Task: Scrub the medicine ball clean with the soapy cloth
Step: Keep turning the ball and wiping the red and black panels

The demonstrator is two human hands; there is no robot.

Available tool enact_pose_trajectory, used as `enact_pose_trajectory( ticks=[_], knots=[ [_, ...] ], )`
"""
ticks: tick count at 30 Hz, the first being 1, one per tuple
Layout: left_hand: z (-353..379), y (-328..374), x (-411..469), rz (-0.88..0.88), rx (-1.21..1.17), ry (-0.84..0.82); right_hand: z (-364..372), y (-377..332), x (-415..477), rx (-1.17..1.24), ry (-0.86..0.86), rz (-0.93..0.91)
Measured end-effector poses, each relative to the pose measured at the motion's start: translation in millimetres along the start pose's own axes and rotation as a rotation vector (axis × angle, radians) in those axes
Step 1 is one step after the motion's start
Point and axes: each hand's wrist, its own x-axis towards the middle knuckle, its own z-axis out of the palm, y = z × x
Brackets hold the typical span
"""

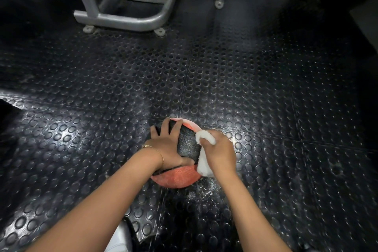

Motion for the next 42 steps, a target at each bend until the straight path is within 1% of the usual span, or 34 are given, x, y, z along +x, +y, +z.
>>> enact_pose_trajectory(
  ticks=[2, 3, 7, 9, 11, 14, 19, 24, 27, 31, 34, 36, 39, 42],
  knots=[
    [1.2, 3.2, 1.2, 0.013, 0.025, 0.0, -8.5, 3.9, 4.1, 0.013, -0.021, 0.08],
    [1.4, 5.1, 2.3, 0.014, 0.032, 0.001, -11.4, 2.9, 6.1, -0.016, -0.024, 0.085],
    [-3.5, 3.6, 7.5, 0.006, -0.009, -0.008, -5.5, -7.3, 4.2, -0.103, -0.021, -0.059],
    [-5.9, -2.5, 7.5, 0.009, -0.049, -0.014, -2.7, -4.1, -1.0, -0.041, -0.016, -0.068],
    [-6.7, -6.9, 6.5, 0.009, -0.074, -0.011, -4.5, 1.5, -0.6, 0.037, -0.007, -0.011],
    [-8.0, -7.0, 7.9, -0.006, -0.1, -0.002, -6.3, 1.7, 9.1, 0.03, -0.005, 0.025],
    [-12.5, -12.4, 13.5, -0.003, -0.134, -0.001, -0.6, 5.6, -7.1, 0.014, -0.04, -0.072],
    [-12.6, -17.2, 14.4, 0.0, -0.169, 0.013, 0.7, 3.9, 10.0, 0.099, -0.008, 0.012],
    [-13.3, -24.6, 19.5, -0.01, -0.23, 0.025, 5.0, 0.9, 2.4, 0.124, -0.01, 0.013],
    [-13.8, -37.7, 21.4, -0.014, -0.294, 0.033, 15.9, 12.3, -21.5, -0.017, -0.013, -0.071],
    [-11.7, -43.2, 20.1, -0.012, -0.309, 0.042, 17.5, 10.4, -6.5, 0.05, 0.017, -0.038],
    [-9.9, -43.9, 19.1, -0.014, -0.316, 0.042, 15.7, 5.0, 9.0, 0.042, 0.017, 0.002],
    [-10.2, -43.0, 18.1, -0.007, -0.306, 0.049, 11.9, 3.0, 11.3, 0.019, -0.004, -0.015],
    [-12.0, -42.8, 16.4, 0.01, -0.315, 0.046, 14.0, 9.3, -10.6, -0.02, -0.025, -0.053]
  ],
)
